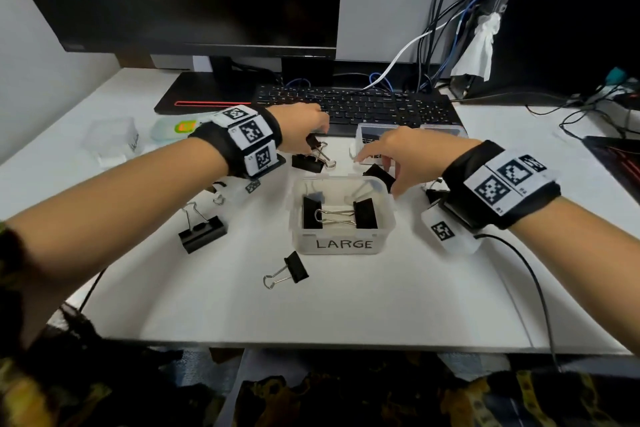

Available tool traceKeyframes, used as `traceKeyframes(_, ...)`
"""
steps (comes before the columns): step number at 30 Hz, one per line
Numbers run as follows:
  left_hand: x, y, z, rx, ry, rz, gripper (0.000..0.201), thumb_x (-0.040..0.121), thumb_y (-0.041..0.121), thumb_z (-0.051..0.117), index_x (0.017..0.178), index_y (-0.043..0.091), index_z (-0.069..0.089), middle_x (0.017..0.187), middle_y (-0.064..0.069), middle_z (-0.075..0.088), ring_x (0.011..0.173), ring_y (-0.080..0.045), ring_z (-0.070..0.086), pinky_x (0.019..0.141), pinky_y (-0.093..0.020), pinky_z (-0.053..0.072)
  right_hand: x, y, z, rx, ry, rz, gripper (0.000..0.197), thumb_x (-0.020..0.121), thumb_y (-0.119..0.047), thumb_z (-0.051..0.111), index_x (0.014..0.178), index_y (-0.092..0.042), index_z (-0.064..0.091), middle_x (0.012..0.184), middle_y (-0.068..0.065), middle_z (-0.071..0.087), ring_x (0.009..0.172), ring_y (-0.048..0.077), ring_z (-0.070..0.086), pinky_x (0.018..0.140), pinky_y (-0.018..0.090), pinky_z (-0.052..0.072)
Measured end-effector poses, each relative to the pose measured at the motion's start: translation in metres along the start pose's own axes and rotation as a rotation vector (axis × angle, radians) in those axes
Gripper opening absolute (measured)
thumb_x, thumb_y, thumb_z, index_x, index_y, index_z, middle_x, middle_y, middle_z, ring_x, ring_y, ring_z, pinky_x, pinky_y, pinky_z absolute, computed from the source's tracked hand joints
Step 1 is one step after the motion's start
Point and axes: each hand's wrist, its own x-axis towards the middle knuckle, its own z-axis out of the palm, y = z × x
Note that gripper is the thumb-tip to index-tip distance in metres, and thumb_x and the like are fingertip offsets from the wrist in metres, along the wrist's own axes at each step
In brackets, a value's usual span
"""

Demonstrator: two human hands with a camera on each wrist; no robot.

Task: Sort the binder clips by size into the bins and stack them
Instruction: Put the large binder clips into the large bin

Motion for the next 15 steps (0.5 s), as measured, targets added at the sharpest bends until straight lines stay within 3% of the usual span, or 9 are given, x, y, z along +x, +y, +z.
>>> traceKeyframes(4, 0.012, 0.001, 0.003, 0.082, -0.103, -0.024, 0.057, 0.084, 0.008, 0.065, 0.137, 0.014, 0.046, 0.135, -0.010, 0.041, 0.122, -0.029, 0.046, 0.096, -0.041, 0.046, 0.002, -0.003, 0.003, -0.085, -0.013, 0.030, 0.062, 0.072, -0.027, 0.080, 0.129, -0.028, 0.053, 0.107, -0.001, 0.051, 0.088, 0.017, 0.046, 0.080, 0.038, 0.052)
traceKeyframes(8, 0.017, 0.000, 0.004, 0.077, -0.096, -0.032, 0.050, 0.083, 0.008, 0.067, 0.131, 0.014, 0.053, 0.129, -0.010, 0.052, 0.119, -0.028, 0.050, 0.091, -0.034, 0.043, 0.000, -0.003, 0.007, -0.114, 0.000, 0.072, 0.051, 0.072, -0.029, 0.078, 0.119, -0.024, 0.057, 0.119, 0.002, 0.051, 0.099, 0.022, 0.053, 0.080, 0.037, 0.050)
traceKeyframes(12, 0.016, -0.001, 0.006, 0.068, -0.064, -0.082, 0.046, 0.080, 0.015, 0.071, 0.123, 0.012, 0.057, 0.120, -0.012, 0.059, 0.111, -0.029, 0.055, 0.080, -0.032, 0.045, -0.003, -0.003, 0.009, -0.169, 0.007, 0.124, 0.055, 0.067, -0.045, 0.080, 0.110, -0.018, 0.059, 0.116, 0.002, 0.051, 0.097, 0.024, 0.057, 0.072, 0.034, 0.048)
traceKeyframes(15, 0.014, -0.004, 0.006, 0.085, -0.065, -0.122, 0.046, 0.079, 0.023, 0.073, 0.117, 0.005, 0.058, 0.116, -0.015, 0.060, 0.104, -0.031, 0.058, 0.081, -0.037, 0.051, -0.006, -0.004, 0.008, -0.160, -0.008, 0.154, 0.057, 0.063, -0.051, 0.082, 0.105, -0.017, 0.063, 0.110, 0.002, 0.056, 0.093, 0.025, 0.061, 0.073, 0.035, 0.051)
